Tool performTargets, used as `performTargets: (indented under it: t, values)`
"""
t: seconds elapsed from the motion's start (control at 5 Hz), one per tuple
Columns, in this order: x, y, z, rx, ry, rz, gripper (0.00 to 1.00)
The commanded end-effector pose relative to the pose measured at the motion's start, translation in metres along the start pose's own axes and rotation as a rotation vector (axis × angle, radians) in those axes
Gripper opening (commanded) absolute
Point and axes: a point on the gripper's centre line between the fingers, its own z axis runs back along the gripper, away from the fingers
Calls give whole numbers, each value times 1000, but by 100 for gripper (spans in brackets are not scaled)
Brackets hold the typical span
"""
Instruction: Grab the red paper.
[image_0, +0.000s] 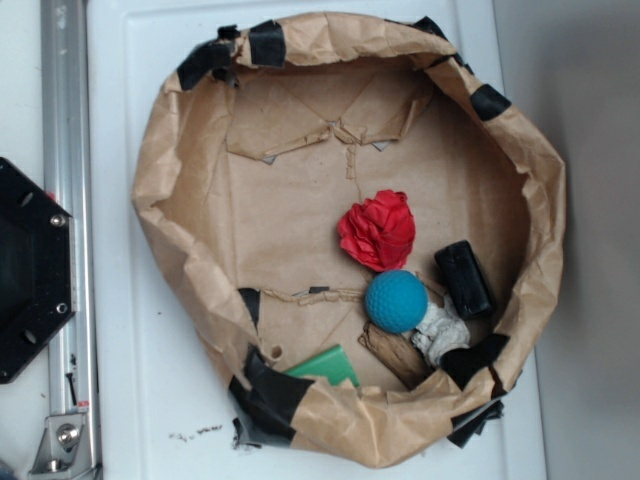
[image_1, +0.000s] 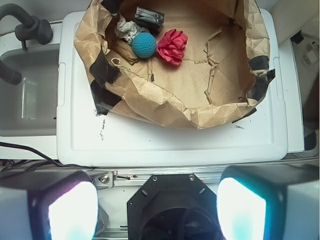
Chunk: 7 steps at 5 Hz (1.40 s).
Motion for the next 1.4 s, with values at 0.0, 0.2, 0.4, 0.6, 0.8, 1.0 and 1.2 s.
performTargets:
  t: [0.0, 0.2, 0.4, 0.6, 0.8, 1.0, 1.2]
  values:
    - [0, 0, 0, 0, 0, 0, 100]
    - [45, 13, -44, -89, -149, -51, 100]
    - [90, 25, -65, 26, -55, -145, 100]
    - [119, 29, -86, 73, -21, -238, 100]
    - [139, 33, -118, 161, 12, -346, 100]
    - [146, 31, -160, 162, 28, -519, 100]
    - [151, 34, -186, 114, -8, -584, 100]
